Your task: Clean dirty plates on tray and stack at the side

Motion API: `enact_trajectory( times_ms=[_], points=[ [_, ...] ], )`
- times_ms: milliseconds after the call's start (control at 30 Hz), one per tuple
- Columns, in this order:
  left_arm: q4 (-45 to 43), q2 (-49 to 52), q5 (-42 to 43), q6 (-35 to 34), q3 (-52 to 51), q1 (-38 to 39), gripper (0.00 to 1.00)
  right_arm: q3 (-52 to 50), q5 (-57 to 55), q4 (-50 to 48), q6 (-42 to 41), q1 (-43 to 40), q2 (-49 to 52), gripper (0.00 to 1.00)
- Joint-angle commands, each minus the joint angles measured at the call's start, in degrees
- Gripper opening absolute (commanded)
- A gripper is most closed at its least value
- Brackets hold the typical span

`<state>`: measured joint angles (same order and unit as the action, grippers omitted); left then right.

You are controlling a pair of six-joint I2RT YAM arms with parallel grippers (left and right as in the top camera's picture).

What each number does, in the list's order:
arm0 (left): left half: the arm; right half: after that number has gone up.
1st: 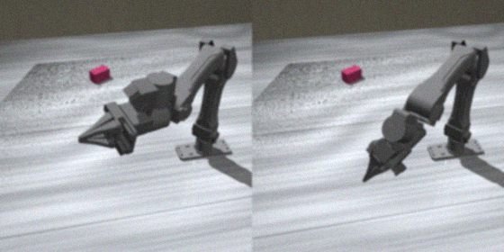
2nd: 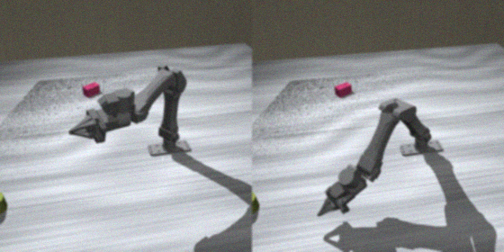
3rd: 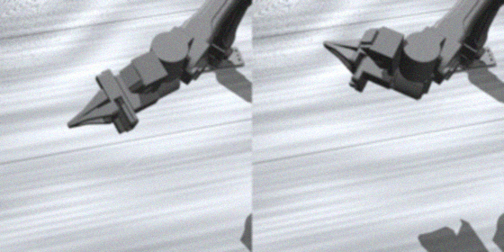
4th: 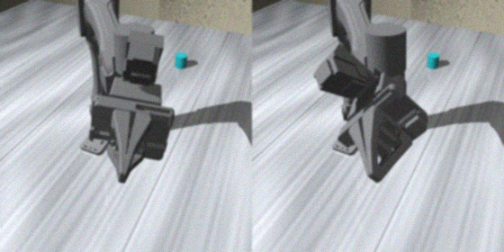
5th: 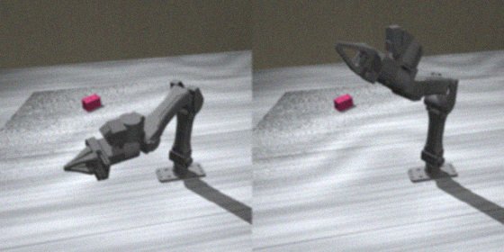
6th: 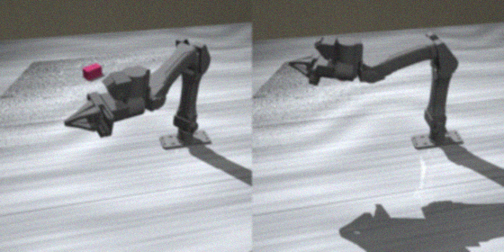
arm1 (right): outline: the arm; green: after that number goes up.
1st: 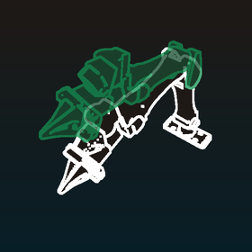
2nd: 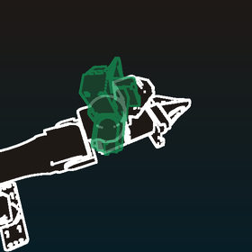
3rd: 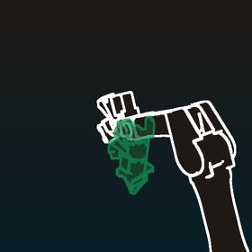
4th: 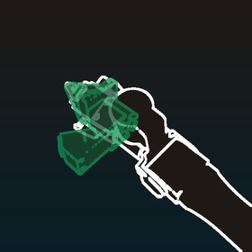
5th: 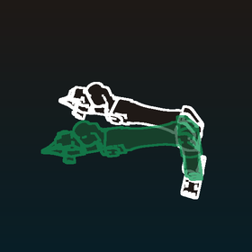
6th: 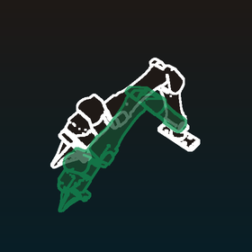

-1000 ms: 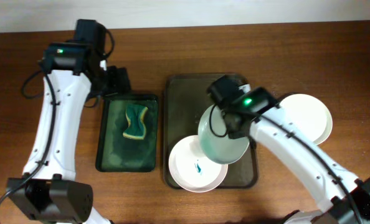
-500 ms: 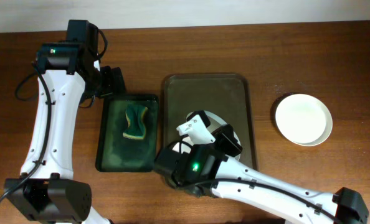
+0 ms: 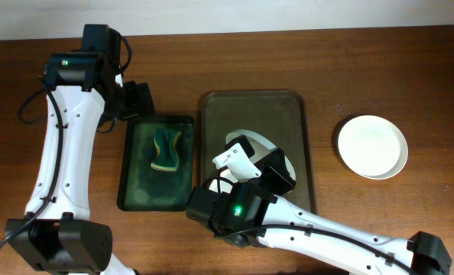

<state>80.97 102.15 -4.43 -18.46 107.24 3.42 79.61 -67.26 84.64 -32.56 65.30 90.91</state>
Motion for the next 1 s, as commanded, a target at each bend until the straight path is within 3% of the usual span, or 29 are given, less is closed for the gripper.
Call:
enact_trajectory(
  times_ms=[0, 267, 367, 467, 533, 567, 600, 733, 800, 867, 967],
  points=[
    [0.0, -0.5, 0.6, 0.1, 0.0, -0.1, 1.00, 0.2, -1.6, 0.0, -1.0, 0.3, -1.4, 0.04],
    [0.0, -0.5, 0.6, 0.1, 0.0, -0.1, 1.00, 0.2, -2.0, 0.0, -1.7, 0.3, -1.4, 0.04],
    [0.0, -0.5, 0.6, 0.1, 0.0, -0.1, 1.00, 0.2, -2.0, 0.0, -6.8, 0.1, -1.4, 0.04],
    [0.0, -0.5, 0.6, 0.1, 0.0, -0.1, 1.00, 0.2, 0.2, -0.9, -16.0, -7.3, -1.4, 0.04],
    [0.0, -0.5, 0.6, 0.1, 0.0, -0.1, 1.00, 0.2, 8.1, -6.9, -11.6, -16.5, -1.4, 0.04],
    [0.0, -0.5, 0.6, 0.1, 0.0, -0.1, 1.00, 0.2, 18.6, -12.7, -2.6, -23.4, -1.4, 0.04],
    [0.0, -0.5, 0.6, 0.1, 0.0, -0.1, 1.00, 0.2, 36.8, -19.4, 9.6, -33.6, -1.4, 0.04],
    [0.0, -0.5, 0.6, 0.1, 0.0, -0.1, 1.00, 0.2, 74.8, -28.8, 18.7, -63.5, -1.3, 0.04],
    [0.0, -0.5, 0.6, 0.1, 0.0, -0.1, 1.00, 0.2, 83.1, -29.6, 18.6, -76.6, -1.3, 0.04],
    [0.0, -0.5, 0.6, 0.1, 0.0, -0.1, 1.00, 0.2, 83.0, -29.4, 17.6, -90.8, 0.1, 0.04],
    [0.0, -0.5, 0.6, 0.1, 0.0, -0.1, 1.00, 0.1, 82.4, -25.6, 15.4, -100.7, 6.0, 0.04]
  ],
)
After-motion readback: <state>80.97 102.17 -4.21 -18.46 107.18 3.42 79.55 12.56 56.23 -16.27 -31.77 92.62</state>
